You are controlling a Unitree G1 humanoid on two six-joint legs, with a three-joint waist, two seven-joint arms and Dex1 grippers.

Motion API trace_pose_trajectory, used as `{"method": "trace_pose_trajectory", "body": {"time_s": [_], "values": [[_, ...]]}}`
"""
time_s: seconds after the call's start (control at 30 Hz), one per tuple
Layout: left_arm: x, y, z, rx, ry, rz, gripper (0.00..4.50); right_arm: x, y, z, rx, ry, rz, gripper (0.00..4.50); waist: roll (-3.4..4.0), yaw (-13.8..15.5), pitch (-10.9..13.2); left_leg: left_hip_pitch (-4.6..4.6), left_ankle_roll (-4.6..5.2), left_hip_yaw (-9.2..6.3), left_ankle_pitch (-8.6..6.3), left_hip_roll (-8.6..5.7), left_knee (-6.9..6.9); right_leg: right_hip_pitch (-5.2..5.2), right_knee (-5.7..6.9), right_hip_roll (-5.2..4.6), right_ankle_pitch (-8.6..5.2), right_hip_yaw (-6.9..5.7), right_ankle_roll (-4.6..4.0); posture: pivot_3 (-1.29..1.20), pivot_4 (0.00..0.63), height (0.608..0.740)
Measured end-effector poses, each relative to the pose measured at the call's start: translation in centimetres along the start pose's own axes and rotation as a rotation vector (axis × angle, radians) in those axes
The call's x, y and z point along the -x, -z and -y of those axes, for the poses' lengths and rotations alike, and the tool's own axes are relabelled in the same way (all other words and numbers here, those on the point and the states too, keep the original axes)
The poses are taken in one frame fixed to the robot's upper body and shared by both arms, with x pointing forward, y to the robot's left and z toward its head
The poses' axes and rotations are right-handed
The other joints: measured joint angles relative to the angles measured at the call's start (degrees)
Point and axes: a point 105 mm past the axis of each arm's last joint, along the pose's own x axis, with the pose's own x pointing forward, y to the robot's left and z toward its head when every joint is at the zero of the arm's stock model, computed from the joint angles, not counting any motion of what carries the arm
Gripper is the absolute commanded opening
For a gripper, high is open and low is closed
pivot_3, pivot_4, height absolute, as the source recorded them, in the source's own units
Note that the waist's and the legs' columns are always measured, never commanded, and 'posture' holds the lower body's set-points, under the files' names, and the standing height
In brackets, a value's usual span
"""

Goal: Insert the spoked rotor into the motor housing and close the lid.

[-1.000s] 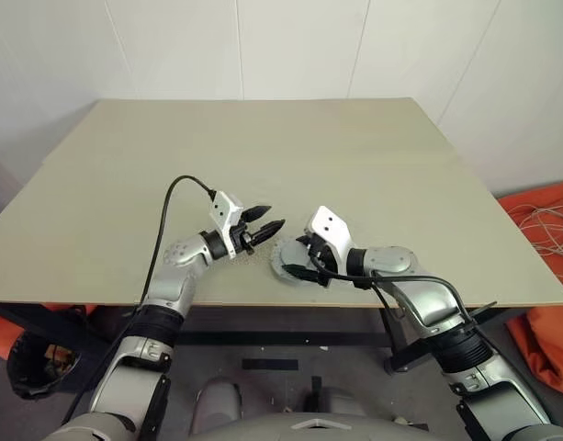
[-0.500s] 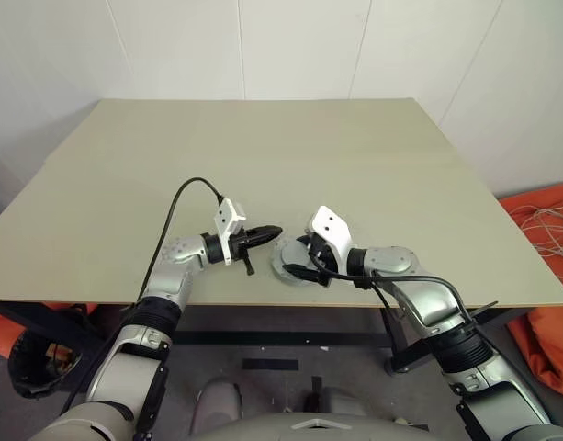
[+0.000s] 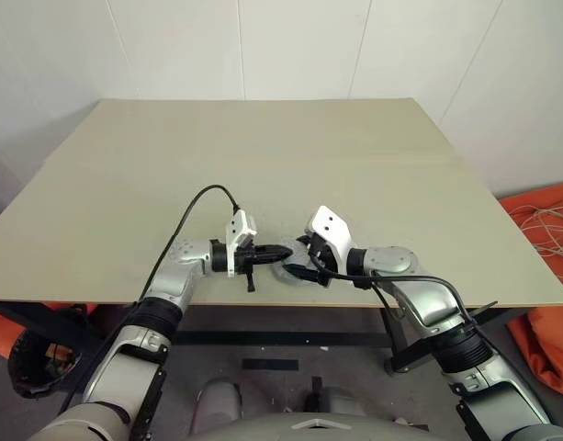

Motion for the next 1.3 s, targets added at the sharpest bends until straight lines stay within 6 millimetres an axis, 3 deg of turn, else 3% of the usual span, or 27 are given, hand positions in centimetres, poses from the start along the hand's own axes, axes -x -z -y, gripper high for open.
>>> {"method": "trace_pose_trajectory", "body": {"time_s": [0.73, 0.87, 1.3], "values": [[-1.4, -0.6, -0.3, -0.070, -0.040, -0.085, 0.02, -0.1, 0.0, 0.0, 0.002, -0.004, -0.005, 3.20, 0.01, 0.00, 0.00, 0.05, 0.01, 0.01, 0.00, 0.01, -0.01, 0.04, 0.00, 0.00, 0.00, 0.00, 0.00, 0.00, 0.000, 0.740], [-1.5, -0.7, -0.2, -0.073, -0.038, -0.092, 0.00, 0.0, -0.1, -0.2, -0.012, -0.018, -0.005, 4.49, 0.01, 0.01, 0.00, 0.03, 0.01, 0.01, 0.00, 0.00, -0.02, 0.02, -0.03, 0.00, 0.00, 0.00, -0.01, 0.00, 0.000, 0.740], [-1.5, -1.0, 0.0, -0.069, -0.034, -0.095, 0.00, -0.1, -0.7, 0.2, -0.018, 0.002, -0.001, 4.49, 0.02, 0.09, 0.01, -0.07, 0.01, 0.00, 0.00, -0.03, -0.03, -0.19, -0.05, 0.00, 0.01, 0.00, -0.02, 0.00, 0.000, 0.740]]}}
